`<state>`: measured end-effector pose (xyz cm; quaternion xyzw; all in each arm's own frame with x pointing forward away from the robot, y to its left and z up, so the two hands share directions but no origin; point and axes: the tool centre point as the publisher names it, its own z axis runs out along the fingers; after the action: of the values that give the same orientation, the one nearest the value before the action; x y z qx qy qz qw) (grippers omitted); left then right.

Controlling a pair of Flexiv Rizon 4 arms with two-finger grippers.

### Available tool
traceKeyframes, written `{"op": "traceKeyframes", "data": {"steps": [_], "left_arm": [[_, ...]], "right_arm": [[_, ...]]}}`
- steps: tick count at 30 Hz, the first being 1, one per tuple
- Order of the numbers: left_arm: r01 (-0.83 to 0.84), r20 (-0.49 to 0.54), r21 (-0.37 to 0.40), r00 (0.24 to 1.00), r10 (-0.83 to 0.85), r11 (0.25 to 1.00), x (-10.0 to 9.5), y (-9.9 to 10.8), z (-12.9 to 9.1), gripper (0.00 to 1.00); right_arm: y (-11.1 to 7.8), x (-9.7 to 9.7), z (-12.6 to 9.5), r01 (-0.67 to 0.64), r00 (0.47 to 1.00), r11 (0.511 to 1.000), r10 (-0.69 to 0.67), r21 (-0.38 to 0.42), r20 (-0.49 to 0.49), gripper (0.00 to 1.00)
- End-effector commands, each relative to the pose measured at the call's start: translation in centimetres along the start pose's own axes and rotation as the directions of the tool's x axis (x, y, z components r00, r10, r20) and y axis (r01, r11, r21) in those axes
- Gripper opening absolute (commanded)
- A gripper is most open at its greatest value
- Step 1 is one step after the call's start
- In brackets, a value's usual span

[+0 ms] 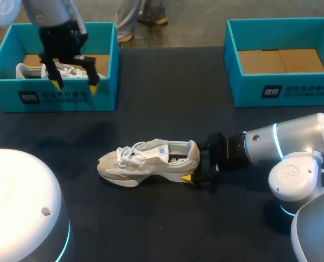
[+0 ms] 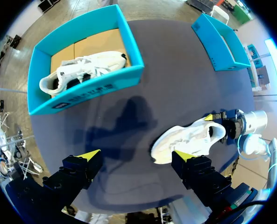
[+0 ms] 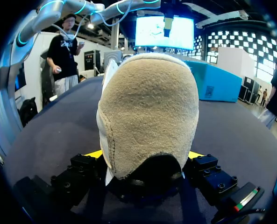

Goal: Take the shoe out of the shoebox, open the shoe tongue, remove and reinsert the insole, then place the shoe into the shoebox

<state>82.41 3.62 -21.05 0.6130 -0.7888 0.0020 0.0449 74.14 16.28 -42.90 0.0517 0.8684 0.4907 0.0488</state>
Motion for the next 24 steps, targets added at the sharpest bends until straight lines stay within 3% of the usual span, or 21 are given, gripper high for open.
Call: {"op": "traceKeyframes", "data": {"steps": [1,9,16,24], "left_arm": [[-0.002,0.018,0.021,1.0,0.002,1.0,2.1,1.4,1.0,1.0],[-0.006,0.039,0.022,0.999,0.006,1.0,6.2,3.4,3.2,1.0],[0.004,0.05,0.016,0.999,-0.005,1.0,8.5,4.6,4.9,1.0],[-0.005,0.063,0.015,0.998,0.004,1.0,8.7,4.9,5.1,1.0]], "right_arm": [[-0.1,0.0,0.3,0.0,1.0,1.0,0.0,0.0,0.002,0.0],[-0.1,0.0,0.3,0.0,1.0,1.0,0.0,0.0,0.002,0.0],[-0.1,0.0,0.3,0.0,1.0,1.0,0.0,0.0,0.002,0.0],[-0.1,0.0,0.3,0.0,1.0,1.0,0.0,0.0,0.002,0.0]]}}
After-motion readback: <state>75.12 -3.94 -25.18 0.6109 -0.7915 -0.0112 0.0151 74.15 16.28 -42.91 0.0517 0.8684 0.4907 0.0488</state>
